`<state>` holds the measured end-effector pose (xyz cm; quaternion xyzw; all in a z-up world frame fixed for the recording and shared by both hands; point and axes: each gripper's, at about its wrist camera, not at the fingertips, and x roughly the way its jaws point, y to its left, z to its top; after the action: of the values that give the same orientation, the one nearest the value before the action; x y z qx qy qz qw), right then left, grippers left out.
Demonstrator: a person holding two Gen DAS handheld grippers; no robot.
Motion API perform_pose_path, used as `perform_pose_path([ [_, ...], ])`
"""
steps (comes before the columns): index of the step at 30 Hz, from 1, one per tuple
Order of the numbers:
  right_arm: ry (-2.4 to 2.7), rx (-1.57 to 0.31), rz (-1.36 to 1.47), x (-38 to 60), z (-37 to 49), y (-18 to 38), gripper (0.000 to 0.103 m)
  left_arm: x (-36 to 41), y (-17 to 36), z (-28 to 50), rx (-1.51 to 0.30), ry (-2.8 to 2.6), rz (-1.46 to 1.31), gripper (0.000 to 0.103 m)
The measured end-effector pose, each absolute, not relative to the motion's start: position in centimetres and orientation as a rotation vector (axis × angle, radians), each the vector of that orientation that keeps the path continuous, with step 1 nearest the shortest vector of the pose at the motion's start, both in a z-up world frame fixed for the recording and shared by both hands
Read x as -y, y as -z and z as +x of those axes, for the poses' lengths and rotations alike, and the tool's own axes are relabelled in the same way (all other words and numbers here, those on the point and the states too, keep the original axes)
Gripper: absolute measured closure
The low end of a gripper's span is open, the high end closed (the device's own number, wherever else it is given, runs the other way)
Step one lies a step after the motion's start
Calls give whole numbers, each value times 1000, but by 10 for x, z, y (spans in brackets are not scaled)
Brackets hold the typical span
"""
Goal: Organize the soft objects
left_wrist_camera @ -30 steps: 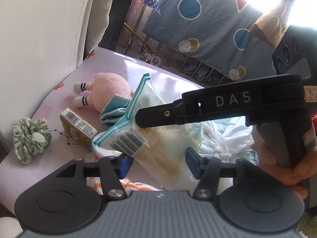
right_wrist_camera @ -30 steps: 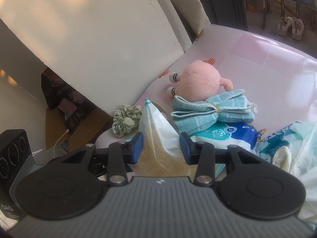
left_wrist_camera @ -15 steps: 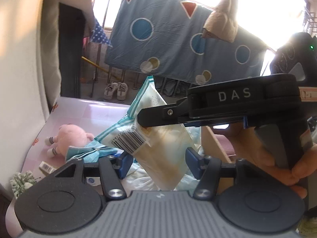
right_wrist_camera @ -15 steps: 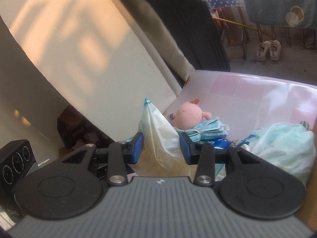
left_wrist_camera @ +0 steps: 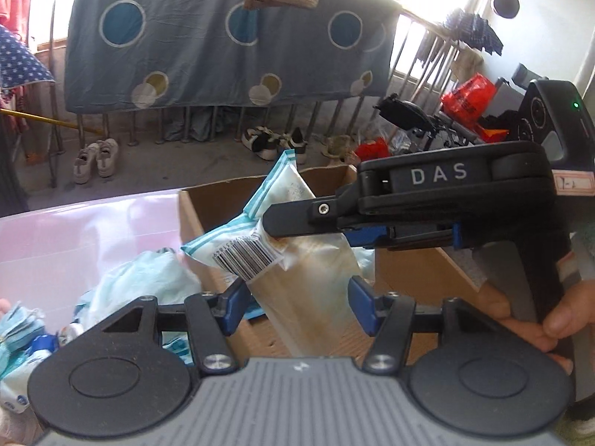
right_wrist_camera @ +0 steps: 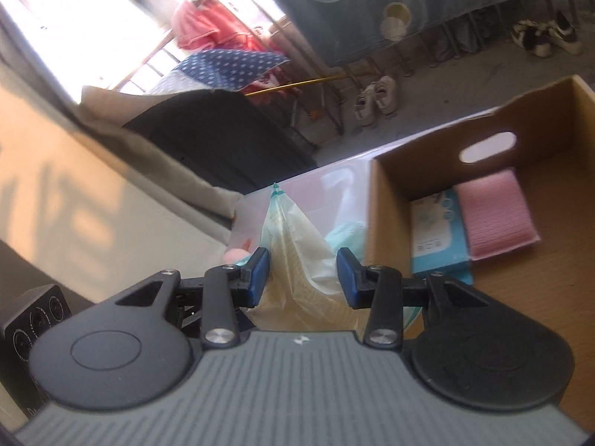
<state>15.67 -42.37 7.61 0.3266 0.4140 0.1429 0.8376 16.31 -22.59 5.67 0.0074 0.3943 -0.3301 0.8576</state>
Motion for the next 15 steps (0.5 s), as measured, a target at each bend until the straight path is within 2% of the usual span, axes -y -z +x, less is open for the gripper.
perform_pose_path([
  [7,-148,-894,746,505,189,-27,64,311,-19,212,-914,742,70,44],
  [9,-105,-888,757,524,200,-12,64,333,-10,225,-921,738,97,42],
  [11,-58,-878,739,537,209,-1,63,347,-3,234,-917,712,129,34],
  [15,15,-876,701,551,223,20,62,358,9,246,-932,656,157,34],
])
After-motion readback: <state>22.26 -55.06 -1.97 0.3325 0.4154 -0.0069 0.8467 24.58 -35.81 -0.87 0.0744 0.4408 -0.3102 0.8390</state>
